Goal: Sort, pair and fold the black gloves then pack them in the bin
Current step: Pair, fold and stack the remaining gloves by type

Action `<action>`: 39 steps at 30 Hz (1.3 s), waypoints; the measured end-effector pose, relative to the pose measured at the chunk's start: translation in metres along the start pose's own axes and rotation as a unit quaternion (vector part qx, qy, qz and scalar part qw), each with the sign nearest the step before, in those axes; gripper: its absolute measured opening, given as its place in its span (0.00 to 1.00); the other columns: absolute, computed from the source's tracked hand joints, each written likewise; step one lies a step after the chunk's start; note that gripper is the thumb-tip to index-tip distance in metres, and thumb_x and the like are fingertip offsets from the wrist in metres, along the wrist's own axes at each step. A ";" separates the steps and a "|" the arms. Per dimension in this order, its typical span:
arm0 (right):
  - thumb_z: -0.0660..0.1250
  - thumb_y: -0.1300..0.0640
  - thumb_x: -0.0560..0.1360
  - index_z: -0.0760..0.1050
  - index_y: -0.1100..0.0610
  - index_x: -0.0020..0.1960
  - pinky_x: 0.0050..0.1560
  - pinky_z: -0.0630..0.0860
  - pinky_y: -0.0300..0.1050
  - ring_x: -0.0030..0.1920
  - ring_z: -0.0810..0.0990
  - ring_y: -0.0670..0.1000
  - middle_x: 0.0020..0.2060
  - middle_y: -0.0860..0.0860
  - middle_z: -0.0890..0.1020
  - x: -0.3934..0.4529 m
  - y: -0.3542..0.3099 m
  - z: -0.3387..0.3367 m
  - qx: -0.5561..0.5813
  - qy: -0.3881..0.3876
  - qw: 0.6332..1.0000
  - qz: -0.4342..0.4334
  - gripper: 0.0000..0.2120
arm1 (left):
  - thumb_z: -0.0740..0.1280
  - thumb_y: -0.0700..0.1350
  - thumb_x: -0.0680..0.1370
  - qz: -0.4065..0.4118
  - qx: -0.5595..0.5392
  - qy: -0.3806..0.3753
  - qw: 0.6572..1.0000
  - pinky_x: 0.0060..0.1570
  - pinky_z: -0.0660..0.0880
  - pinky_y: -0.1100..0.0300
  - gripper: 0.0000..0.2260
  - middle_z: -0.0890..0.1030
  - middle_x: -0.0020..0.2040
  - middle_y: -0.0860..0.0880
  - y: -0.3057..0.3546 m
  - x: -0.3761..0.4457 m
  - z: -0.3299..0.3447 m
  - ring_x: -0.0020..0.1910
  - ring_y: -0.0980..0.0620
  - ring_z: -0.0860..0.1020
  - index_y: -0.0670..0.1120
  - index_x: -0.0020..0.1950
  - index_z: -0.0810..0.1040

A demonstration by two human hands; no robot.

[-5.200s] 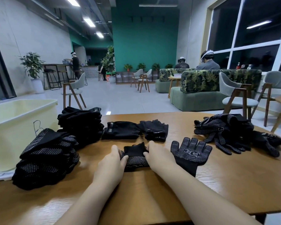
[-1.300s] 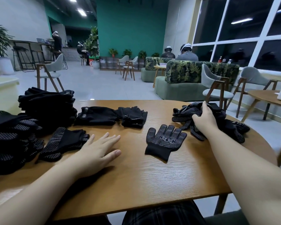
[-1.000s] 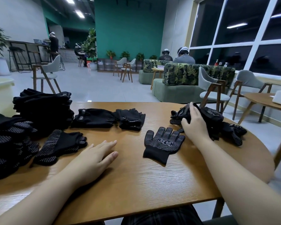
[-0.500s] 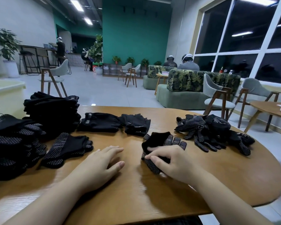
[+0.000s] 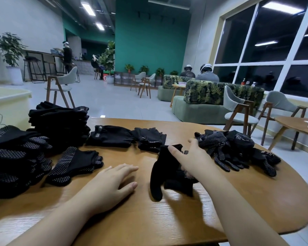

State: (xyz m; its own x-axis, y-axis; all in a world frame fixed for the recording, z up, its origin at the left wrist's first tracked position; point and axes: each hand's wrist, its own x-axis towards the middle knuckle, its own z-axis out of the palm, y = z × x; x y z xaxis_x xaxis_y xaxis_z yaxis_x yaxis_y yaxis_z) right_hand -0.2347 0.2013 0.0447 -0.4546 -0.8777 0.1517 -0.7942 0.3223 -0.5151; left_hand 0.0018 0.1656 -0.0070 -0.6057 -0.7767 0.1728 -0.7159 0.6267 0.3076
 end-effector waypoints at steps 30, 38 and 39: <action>0.72 0.43 0.69 0.70 0.45 0.61 0.50 0.70 0.38 0.45 0.70 0.36 0.47 0.36 0.75 -0.041 -0.017 0.044 0.024 -0.087 0.922 -0.376 0.23 | 0.70 0.35 0.72 0.021 -0.235 0.163 0.958 0.41 0.74 0.67 0.14 0.74 0.58 0.61 -0.025 -0.004 -0.006 0.42 0.55 0.79 0.56 0.39 0.77; 0.64 0.60 0.73 0.79 0.51 0.51 0.54 0.70 0.47 0.54 0.73 0.49 0.50 0.45 0.79 -0.042 -0.016 0.051 -0.029 -0.043 0.922 -0.383 0.10 | 0.70 0.44 0.66 0.050 -0.251 0.095 0.962 0.54 0.73 0.66 0.07 0.76 0.57 0.63 -0.024 -0.021 -0.011 0.57 0.63 0.75 0.55 0.38 0.75; 0.64 0.62 0.71 0.79 0.51 0.49 0.51 0.72 0.50 0.51 0.74 0.50 0.48 0.45 0.80 -0.041 -0.016 0.052 -0.021 -0.021 0.914 -0.404 0.11 | 0.71 0.43 0.66 0.052 -0.238 0.086 0.966 0.54 0.70 0.70 0.08 0.76 0.58 0.63 -0.023 -0.023 -0.011 0.59 0.64 0.74 0.55 0.38 0.75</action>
State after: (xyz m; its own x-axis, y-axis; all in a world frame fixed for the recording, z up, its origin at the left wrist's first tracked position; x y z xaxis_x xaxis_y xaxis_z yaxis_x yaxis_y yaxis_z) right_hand -0.1826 0.2133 0.0033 0.3024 -0.8481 0.4351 -0.8794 -0.4243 -0.2158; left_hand 0.0356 0.1680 -0.0082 -0.5704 -0.7351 0.3663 -0.3878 0.6342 0.6689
